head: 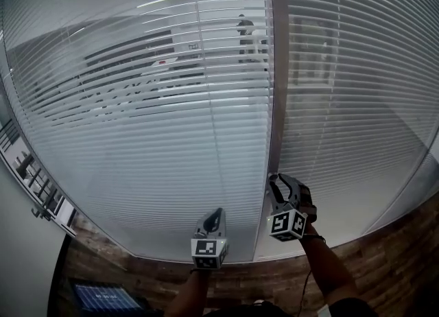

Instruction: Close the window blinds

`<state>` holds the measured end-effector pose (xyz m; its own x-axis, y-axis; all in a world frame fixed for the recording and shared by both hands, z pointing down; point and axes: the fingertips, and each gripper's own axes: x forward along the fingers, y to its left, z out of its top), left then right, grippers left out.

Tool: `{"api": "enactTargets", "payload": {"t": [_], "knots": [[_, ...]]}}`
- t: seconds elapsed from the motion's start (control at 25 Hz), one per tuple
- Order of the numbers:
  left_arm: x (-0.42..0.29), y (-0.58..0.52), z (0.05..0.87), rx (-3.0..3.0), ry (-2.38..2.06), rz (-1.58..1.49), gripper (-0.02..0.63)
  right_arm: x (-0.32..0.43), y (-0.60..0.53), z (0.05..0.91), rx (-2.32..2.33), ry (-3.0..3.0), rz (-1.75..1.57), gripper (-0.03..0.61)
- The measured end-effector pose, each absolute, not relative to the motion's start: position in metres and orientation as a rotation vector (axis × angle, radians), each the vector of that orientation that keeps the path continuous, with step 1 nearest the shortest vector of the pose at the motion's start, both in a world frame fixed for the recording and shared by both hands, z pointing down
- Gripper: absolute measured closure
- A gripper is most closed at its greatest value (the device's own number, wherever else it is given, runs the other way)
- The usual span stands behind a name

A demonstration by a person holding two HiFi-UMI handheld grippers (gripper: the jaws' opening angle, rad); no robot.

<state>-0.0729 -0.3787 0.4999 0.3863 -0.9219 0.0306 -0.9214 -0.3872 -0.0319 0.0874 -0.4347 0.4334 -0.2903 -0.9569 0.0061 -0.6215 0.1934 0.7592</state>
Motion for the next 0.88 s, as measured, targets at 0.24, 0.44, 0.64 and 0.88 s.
{"api": "enactTargets", "payload": {"t": [0.24,0.44,0.64,0.88], "knots": [[-0.073,-0.375,0.507,-2.613,1.751,-0.080,0.614,0.098,-0.442,0.431,1.763,-2.451,-0.270,0.448],[-0.070,-0.375,0.507,-2.604,1.738,-0.050,0.614,0.098,-0.451,0.438,1.850,-2.549,-0.018,0.448],[-0.068,-0.375,0.512,-2.609,1.745,-0.077,0.614,0.101,-0.452,0.439,1.949,-2.539,0.027,0.453],[-0.064,-0.375,0.514,-2.619,1.715,-0.077,0.614,0.099,-0.451,0.437,1.937,-2.508,-0.041,0.454]]}}
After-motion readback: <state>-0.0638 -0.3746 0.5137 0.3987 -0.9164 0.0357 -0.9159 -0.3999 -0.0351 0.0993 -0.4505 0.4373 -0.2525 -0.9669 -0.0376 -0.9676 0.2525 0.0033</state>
